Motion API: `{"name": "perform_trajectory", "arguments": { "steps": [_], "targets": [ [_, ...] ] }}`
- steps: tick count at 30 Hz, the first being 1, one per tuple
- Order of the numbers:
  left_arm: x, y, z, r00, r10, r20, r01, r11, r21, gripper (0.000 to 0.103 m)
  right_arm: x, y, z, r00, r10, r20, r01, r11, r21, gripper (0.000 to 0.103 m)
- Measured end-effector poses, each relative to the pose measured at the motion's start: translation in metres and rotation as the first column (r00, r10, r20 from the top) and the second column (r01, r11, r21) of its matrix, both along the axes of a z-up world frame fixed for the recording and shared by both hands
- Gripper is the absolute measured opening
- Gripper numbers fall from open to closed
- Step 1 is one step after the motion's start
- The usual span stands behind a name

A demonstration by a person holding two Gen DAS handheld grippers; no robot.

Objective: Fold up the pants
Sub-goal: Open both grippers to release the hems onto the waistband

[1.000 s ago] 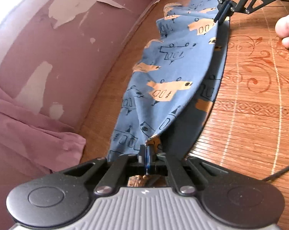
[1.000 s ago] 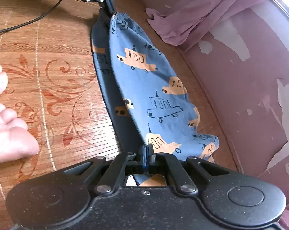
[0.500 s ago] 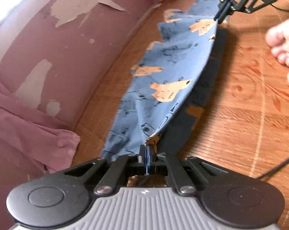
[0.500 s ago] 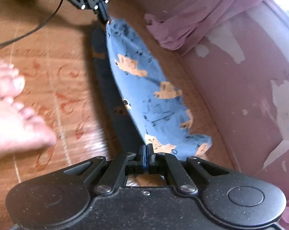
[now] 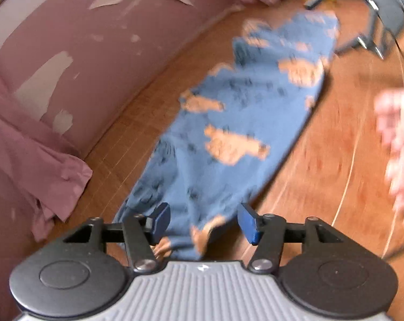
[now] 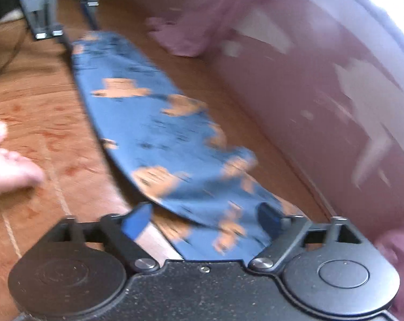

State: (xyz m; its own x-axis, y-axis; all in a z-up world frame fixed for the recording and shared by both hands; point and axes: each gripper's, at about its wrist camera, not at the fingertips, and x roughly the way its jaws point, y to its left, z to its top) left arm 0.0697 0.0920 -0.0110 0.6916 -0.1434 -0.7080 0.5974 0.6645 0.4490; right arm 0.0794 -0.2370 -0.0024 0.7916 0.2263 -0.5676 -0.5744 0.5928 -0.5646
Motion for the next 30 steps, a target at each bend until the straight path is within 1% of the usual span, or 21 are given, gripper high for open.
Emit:
{"name": "perform_trajectory", "arguments": {
  "steps": [1, 2, 4, 6, 7, 9, 11, 12, 14, 15, 16, 17, 18, 19, 21, 24, 26, 29, 30],
  "targets": [
    [0.003, -0.007, 0.006, 1.000, 0.026, -0.009, -0.026, 0.998, -0.057, 0.072, 0.001, -0.012, 0.003, 0.999, -0.050, 0.009, 0.050, 0.999, 0.018, 0.100],
    [0.006, -0.014, 0.012, 0.999, 0.044, -0.011, -0.045, 0.993, -0.109, 0.076, 0.000, -0.022, 0.004, 0.994, -0.108, 0.011, 0.108, 0.993, 0.040, 0.100],
    [0.012, -0.035, 0.022, 0.998, 0.068, -0.003, -0.067, 0.974, -0.218, 0.093, 0.002, -0.045, 0.005, 0.976, -0.218, -0.006, 0.217, 0.972, 0.088, 0.102],
    [0.017, -0.059, 0.030, 0.997, 0.078, 0.012, -0.071, 0.952, -0.298, 0.100, 0.007, -0.070, 0.005, 0.943, -0.331, -0.025, 0.331, 0.933, 0.141, 0.102],
    [0.022, -0.076, 0.032, 0.997, 0.077, 0.015, -0.068, 0.939, -0.337, 0.103, 0.007, -0.079, 0.005, 0.930, -0.365, -0.038, 0.366, 0.916, 0.164, 0.102],
    [0.030, -0.110, 0.034, 0.997, 0.077, 0.020, -0.063, 0.920, -0.386, 0.103, 0.011, -0.102, 0.004, 0.900, -0.424, -0.100, 0.435, 0.867, 0.243, 0.102],
    [0.038, -0.143, 0.031, 0.997, 0.078, 0.018, -0.064, 0.913, -0.404, 0.103, 0.011, -0.120, 0.004, 0.877, -0.457, -0.151, 0.481, 0.822, 0.306, 0.102],
    [0.040, -0.162, 0.028, 0.997, 0.078, 0.024, -0.062, 0.917, -0.393, 0.103, 0.015, -0.128, 0.003, 0.862, -0.477, -0.173, 0.507, 0.793, 0.339, 0.102],
    [0.041, -0.200, 0.019, 0.995, 0.075, 0.062, -0.052, 0.950, -0.306, 0.103, 0.017, -0.140, 0.002, 0.842, -0.499, -0.203, 0.537, 0.745, 0.396, 0.102],
    [0.037, -0.216, 0.014, 0.994, 0.051, 0.097, -0.026, 0.969, -0.245, 0.103, 0.017, -0.143, 0.001, 0.839, -0.501, -0.212, 0.541, 0.732, 0.414, 0.102],
    [0.032, -0.232, 0.004, 0.989, 0.011, 0.149, 0.012, 0.988, -0.153, 0.103, 0.017, -0.143, 0.001, 0.839, -0.499, -0.219, 0.542, 0.724, 0.427, 0.102],
    [0.026, -0.245, -0.003, 0.981, -0.023, 0.191, 0.038, 0.996, -0.077, 0.103, 0.017, -0.146, -0.002, 0.842, -0.492, -0.223, 0.537, 0.722, 0.436, 0.102],
    [0.020, -0.256, -0.012, 0.971, -0.064, 0.228, 0.065, 0.998, 0.004, 0.103, 0.019, -0.147, -0.003, 0.845, -0.486, -0.223, 0.532, 0.725, 0.437, 0.102],
    [0.015, -0.267, -0.022, 0.962, -0.107, 0.252, 0.091, 0.993, 0.076, 0.103, 0.019, -0.147, -0.005, 0.847, -0.483, -0.221, 0.529, 0.729, 0.435, 0.102],
    [0.007, -0.280, -0.036, 0.954, -0.151, 0.260, 0.114, 0.982, 0.152, 0.103, 0.023, -0.146, -0.007, 0.854, -0.471, -0.222, 0.519, 0.736, 0.436, 0.102],
    [0.003, -0.291, -0.049, 0.952, -0.159, 0.263, 0.100, 0.970, 0.222, 0.103, 0.030, -0.147, -0.007, 0.863, -0.451, -0.228, 0.503, 0.726, 0.468, 0.102],
    [0.002, -0.294, -0.052, 0.950, -0.158, 0.271, 0.089, 0.964, 0.252, 0.102, 0.034, -0.148, -0.007, 0.868, -0.437, -0.236, 0.495, 0.721, 0.485, 0.102],
    [0.004, -0.293, -0.053, 0.952, -0.150, 0.266, 0.073, 0.958, 0.279, 0.095, 0.038, -0.148, -0.008, 0.875, -0.415, -0.248, 0.483, 0.725, 0.491, 0.102],
    [0.005, -0.292, -0.053, 0.955, -0.146, 0.260, 0.070, 0.957, 0.282, 0.090, 0.039, -0.148, -0.009, 0.878, -0.409, -0.250, 0.479, 0.728, 0.490, 0.102]
  ]
}}
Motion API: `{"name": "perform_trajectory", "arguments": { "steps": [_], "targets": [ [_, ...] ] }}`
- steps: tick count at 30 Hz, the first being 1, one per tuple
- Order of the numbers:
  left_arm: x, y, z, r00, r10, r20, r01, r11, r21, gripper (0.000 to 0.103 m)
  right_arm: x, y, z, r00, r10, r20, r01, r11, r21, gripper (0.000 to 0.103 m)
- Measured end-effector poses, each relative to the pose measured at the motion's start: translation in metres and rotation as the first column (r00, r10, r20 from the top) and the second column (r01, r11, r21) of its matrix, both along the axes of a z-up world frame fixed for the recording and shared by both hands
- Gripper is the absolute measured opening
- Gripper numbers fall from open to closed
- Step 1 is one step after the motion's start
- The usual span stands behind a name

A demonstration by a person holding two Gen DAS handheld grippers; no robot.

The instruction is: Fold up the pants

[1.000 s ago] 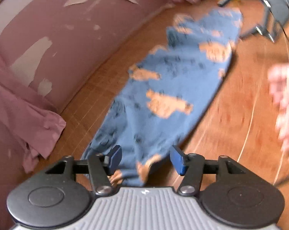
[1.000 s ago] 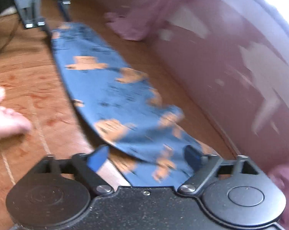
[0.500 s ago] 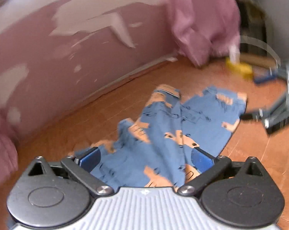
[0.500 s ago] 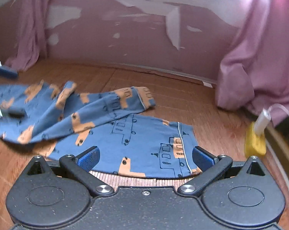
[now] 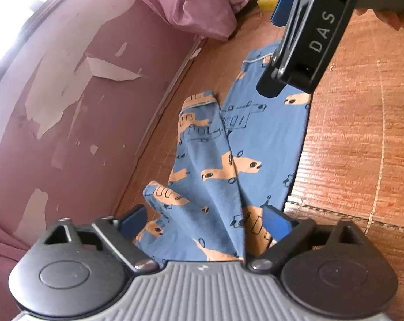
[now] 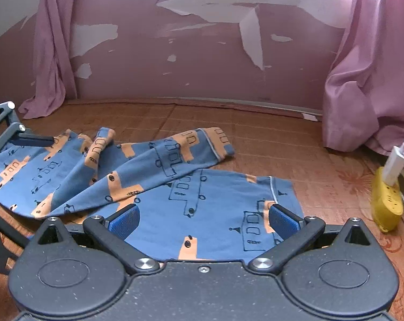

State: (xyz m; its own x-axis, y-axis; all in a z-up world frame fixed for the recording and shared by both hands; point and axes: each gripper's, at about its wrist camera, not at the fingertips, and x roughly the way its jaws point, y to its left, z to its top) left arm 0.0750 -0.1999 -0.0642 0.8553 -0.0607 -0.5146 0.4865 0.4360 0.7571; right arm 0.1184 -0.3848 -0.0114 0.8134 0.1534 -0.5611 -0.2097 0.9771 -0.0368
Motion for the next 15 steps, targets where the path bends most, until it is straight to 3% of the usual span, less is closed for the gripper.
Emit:
{"name": "perform_trajectory", "arguments": {
  "steps": [2, 6, 13, 15],
  "targets": [
    [0.005, 0.001, 0.000, 1.000, 0.003, -0.017, -0.003, 1.000, 0.009, 0.082, 0.002, 0.001, -0.001, 1.000, 0.013, -0.004, -0.013, 1.000, 0.006, 0.102],
    [0.008, 0.000, -0.009, 0.999, -0.007, -0.034, 0.009, 0.998, 0.070, 0.052, 0.002, 0.003, -0.003, 0.999, 0.032, -0.015, -0.032, 0.999, 0.026, 0.102],
    [-0.002, 0.000, -0.017, 0.998, -0.055, 0.006, 0.054, 0.990, 0.134, 0.027, 0.000, 0.009, -0.008, 0.997, 0.067, -0.025, -0.066, 0.997, 0.036, 0.102],
    [-0.005, -0.002, -0.018, 0.997, -0.078, 0.006, 0.076, 0.987, 0.139, 0.026, 0.000, 0.011, -0.010, 0.997, 0.074, -0.030, -0.073, 0.997, 0.039, 0.102]
  ]
}}
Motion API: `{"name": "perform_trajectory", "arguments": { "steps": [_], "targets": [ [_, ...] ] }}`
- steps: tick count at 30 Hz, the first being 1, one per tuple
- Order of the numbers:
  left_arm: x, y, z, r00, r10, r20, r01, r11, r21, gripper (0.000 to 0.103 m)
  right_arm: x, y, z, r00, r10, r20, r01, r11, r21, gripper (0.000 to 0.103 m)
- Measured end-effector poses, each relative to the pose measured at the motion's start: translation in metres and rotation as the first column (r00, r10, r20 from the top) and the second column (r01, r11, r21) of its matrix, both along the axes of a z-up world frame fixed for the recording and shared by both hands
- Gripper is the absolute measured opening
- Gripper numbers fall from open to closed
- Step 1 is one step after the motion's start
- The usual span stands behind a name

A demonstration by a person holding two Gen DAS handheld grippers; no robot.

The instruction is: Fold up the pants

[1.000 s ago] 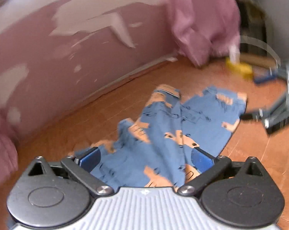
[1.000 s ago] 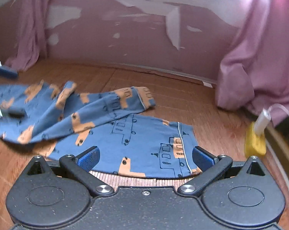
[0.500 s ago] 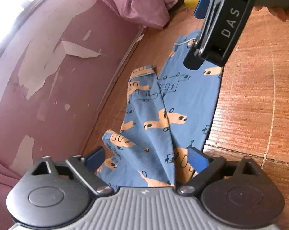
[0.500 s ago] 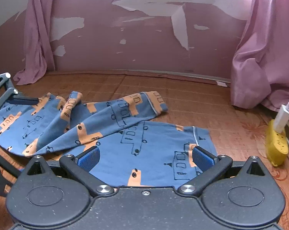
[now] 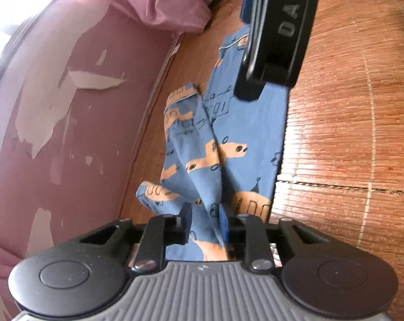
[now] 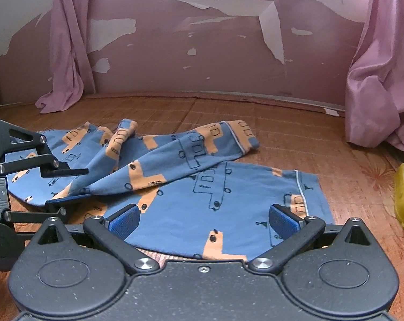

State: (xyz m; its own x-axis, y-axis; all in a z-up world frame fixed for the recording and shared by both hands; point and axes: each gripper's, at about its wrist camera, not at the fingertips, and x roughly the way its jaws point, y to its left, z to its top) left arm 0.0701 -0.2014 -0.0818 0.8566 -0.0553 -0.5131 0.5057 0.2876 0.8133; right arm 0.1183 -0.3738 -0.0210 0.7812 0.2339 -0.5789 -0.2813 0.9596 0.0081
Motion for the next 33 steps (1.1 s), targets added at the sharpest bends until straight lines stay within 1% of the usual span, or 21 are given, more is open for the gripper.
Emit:
{"name": "perform_trajectory", "arguments": {
  "steps": [2, 4, 6, 7, 8, 9, 11, 14, 17, 18, 19, 20, 22, 23, 25, 26, 27, 28, 29, 32, 33],
  "targets": [
    [-0.005, -0.001, -0.002, 0.999, -0.036, 0.002, 0.035, 0.999, 0.017, 0.026, 0.000, 0.002, -0.001, 1.000, 0.007, -0.003, -0.007, 1.000, -0.002, 0.102],
    [-0.008, -0.002, -0.006, 0.998, -0.060, 0.031, 0.059, 0.998, 0.035, 0.029, 0.001, 0.005, -0.002, 1.000, 0.011, -0.006, -0.011, 1.000, -0.006, 0.102],
    [-0.008, -0.002, -0.008, 0.996, -0.070, 0.050, 0.067, 0.996, 0.053, 0.029, 0.000, 0.007, -0.003, 1.000, 0.023, -0.008, -0.023, 1.000, -0.008, 0.102],
    [-0.008, -0.003, -0.009, 0.996, -0.069, 0.057, 0.066, 0.996, 0.062, 0.027, -0.001, 0.008, -0.004, 1.000, 0.028, -0.007, -0.028, 1.000, -0.010, 0.102],
    [-0.007, -0.002, -0.009, 0.996, -0.067, 0.057, 0.063, 0.996, 0.067, 0.023, -0.001, 0.009, -0.004, 0.999, 0.033, -0.007, -0.033, 0.999, -0.013, 0.102],
    [-0.004, -0.002, -0.009, 0.997, -0.060, 0.054, 0.056, 0.996, 0.063, 0.010, -0.001, 0.009, -0.004, 0.999, 0.037, -0.007, -0.037, 0.999, -0.014, 0.102],
    [0.001, 0.000, -0.005, 0.998, -0.033, 0.055, 0.031, 0.999, 0.036, 0.003, -0.002, 0.011, -0.005, 0.999, 0.045, -0.008, -0.045, 0.999, -0.016, 0.102],
    [0.004, 0.002, 0.003, 0.998, -0.007, 0.063, 0.008, 1.000, -0.015, 0.001, -0.002, 0.011, -0.005, 0.998, 0.065, -0.009, -0.065, 0.998, -0.002, 0.101],
    [0.012, 0.006, 0.017, 1.000, 0.027, 0.003, -0.026, 0.992, -0.120, 0.001, 0.006, 0.003, 0.000, 0.994, 0.108, -0.037, -0.104, 0.991, 0.090, 0.090],
    [0.016, 0.009, 0.022, 0.999, 0.038, -0.030, -0.043, 0.986, -0.158, 0.001, 0.013, 0.001, 0.001, 0.992, 0.116, -0.058, -0.109, 0.987, 0.115, 0.084],
    [0.020, 0.012, 0.027, 0.997, 0.050, -0.066, -0.062, 0.978, -0.201, 0.001, 0.026, -0.003, 0.003, 0.988, 0.128, -0.086, -0.113, 0.980, 0.161, 0.080],
    [0.023, 0.015, 0.032, 0.994, 0.068, -0.083, -0.086, 0.968, -0.237, 0.001, 0.039, -0.007, 0.005, 0.984, 0.141, -0.113, -0.115, 0.972, 0.206, 0.075],
    [0.028, 0.021, 0.040, 0.993, 0.082, -0.089, -0.105, 0.950, -0.295, 0.001, 0.068, -0.013, 0.006, 0.971, 0.159, -0.178, -0.103, 0.952, 0.290, 0.075],
    [0.030, 0.024, 0.044, 0.992, 0.090, -0.093, -0.116, 0.941, -0.319, 0.001, 0.089, -0.018, 0.004, 0.959, 0.161, -0.234, -0.069, 0.931, 0.359, 0.074],
    [0.034, 0.030, 0.053, 0.988, 0.106, -0.112, -0.141, 0.917, -0.374, 0.001, 0.117, -0.027, -0.003, 0.928, 0.167, -0.333, 0.017, 0.874, 0.485, 0.073],
    [0.036, 0.034, 0.057, 0.985, 0.119, -0.125, -0.159, 0.903, -0.399, 0.001, 0.132, -0.032, -0.009, 0.901, 0.180, -0.395, 0.077, 0.829, 0.553, 0.073],
    [0.039, 0.037, 0.061, 0.982, 0.128, -0.139, -0.176, 0.890, -0.421, 0.001, 0.139, -0.035, -0.013, 0.887, 0.186, -0.423, 0.109, 0.805, 0.583, 0.073],
    [0.038, 0.041, 0.064, 0.977, 0.140, -0.159, -0.198, 0.870, -0.451, 0.001, 0.148, -0.035, -0.017, 0.871, 0.185, -0.455, 0.147, 0.786, 0.601, 0.073],
    [0.040, 0.044, 0.068, 0.973, 0.146, -0.176, -0.214, 0.856, -0.470, 0.001, 0.153, -0.035, -0.019, 0.864, 0.180, -0.470, 0.167, 0.778, 0.605, 0.073],
    [0.048, 0.056, 0.077, 0.964, 0.160, -0.213, -0.249, 0.824, -0.509, 0.001, 0.163, -0.033, -0.022, 0.856, 0.168, -0.489, 0.202, 0.762, 0.615, 0.073],
    [0.051, 0.060, 0.079, 0.962, 0.161, -0.219, -0.254, 0.819, -0.515, 0.001, 0.165, -0.033, -0.022, 0.859, 0.158, -0.488, 0.213, 0.755, 0.620, 0.074]
  ]
}}
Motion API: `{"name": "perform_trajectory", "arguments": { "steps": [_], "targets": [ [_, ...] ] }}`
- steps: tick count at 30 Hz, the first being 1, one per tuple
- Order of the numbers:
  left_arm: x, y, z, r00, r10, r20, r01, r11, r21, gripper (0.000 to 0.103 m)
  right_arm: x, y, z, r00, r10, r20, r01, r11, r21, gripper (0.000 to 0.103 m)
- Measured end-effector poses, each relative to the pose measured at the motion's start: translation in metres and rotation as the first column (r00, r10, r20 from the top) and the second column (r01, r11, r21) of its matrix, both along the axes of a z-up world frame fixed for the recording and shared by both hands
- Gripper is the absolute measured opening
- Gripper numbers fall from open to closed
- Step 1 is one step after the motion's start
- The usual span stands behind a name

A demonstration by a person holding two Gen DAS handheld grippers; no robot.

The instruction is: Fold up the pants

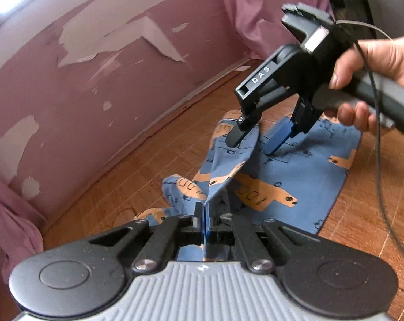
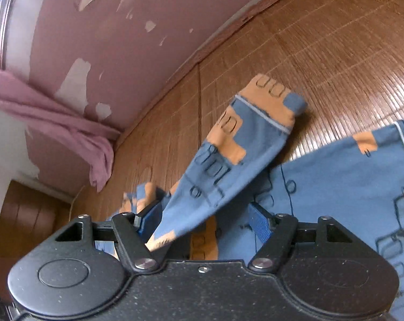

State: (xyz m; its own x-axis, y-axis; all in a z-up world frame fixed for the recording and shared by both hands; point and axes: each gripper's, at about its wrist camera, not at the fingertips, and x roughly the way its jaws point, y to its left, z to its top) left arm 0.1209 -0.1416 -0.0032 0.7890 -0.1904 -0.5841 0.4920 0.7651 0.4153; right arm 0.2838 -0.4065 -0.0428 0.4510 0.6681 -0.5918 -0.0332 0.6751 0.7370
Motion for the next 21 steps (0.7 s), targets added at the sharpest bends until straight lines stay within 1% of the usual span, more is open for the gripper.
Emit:
{"name": "perform_trajectory", "arguments": {
  "steps": [2, 4, 7, 10, 12, 13, 15, 17, 19, 21],
  "targets": [
    [0.002, 0.006, 0.003, 1.000, 0.004, -0.003, -0.004, 1.000, -0.017, 0.001, 0.004, 0.000, 0.000, 0.999, -0.038, 0.003, 0.038, 0.999, -0.006, 0.073],
    [0.003, 0.010, 0.004, 1.000, 0.003, -0.002, -0.003, 1.000, -0.026, 0.001, 0.010, -0.002, -0.002, 0.996, -0.086, 0.001, 0.086, 0.996, -0.013, 0.071],
    [0.002, 0.013, 0.005, 1.000, 0.006, 0.000, -0.006, 0.999, -0.037, 0.001, 0.014, -0.008, -0.004, 0.985, -0.170, 0.005, 0.170, 0.985, -0.010, 0.063],
    [0.004, 0.015, 0.006, 1.000, 0.012, 0.003, -0.012, 0.999, -0.045, 0.001, 0.008, -0.015, -0.010, 0.970, -0.241, 0.019, 0.241, 0.970, -0.014, 0.051],
    [0.005, 0.016, 0.007, 1.000, 0.013, 0.005, -0.013, 0.999, -0.044, 0.001, 0.006, -0.018, -0.018, 0.957, -0.289, 0.009, 0.289, 0.957, 0.001, 0.034],
    [0.004, 0.016, 0.006, 1.000, 0.014, 0.007, -0.014, 0.999, -0.041, 0.001, 0.005, -0.018, -0.021, 0.951, -0.309, 0.008, 0.309, 0.951, 0.004, 0.031],
    [0.004, 0.015, 0.006, 1.000, 0.013, 0.005, -0.013, 0.999, -0.037, 0.001, 0.005, -0.023, -0.023, 0.938, -0.346, 0.019, 0.346, 0.938, 0.006, 0.018],
    [0.003, 0.014, 0.005, 1.000, 0.009, 0.005, -0.009, 0.999, -0.031, 0.001, 0.009, -0.028, -0.023, 0.925, -0.379, 0.027, 0.379, 0.925, 0.013, 0.008],
    [0.001, 0.011, 0.005, 1.000, 0.000, 0.015, 0.001, 1.000, -0.024, 0.001, 0.015, -0.033, -0.018, 0.917, -0.396, 0.051, 0.396, 0.918, 0.003, 0.002],
    [0.000, 0.009, 0.006, 1.000, -0.004, 0.022, 0.004, 1.000, -0.027, 0.001, 0.029, -0.027, -0.002, 0.924, -0.365, 0.110, 0.371, 0.928, -0.038, 0.000]
  ]
}}
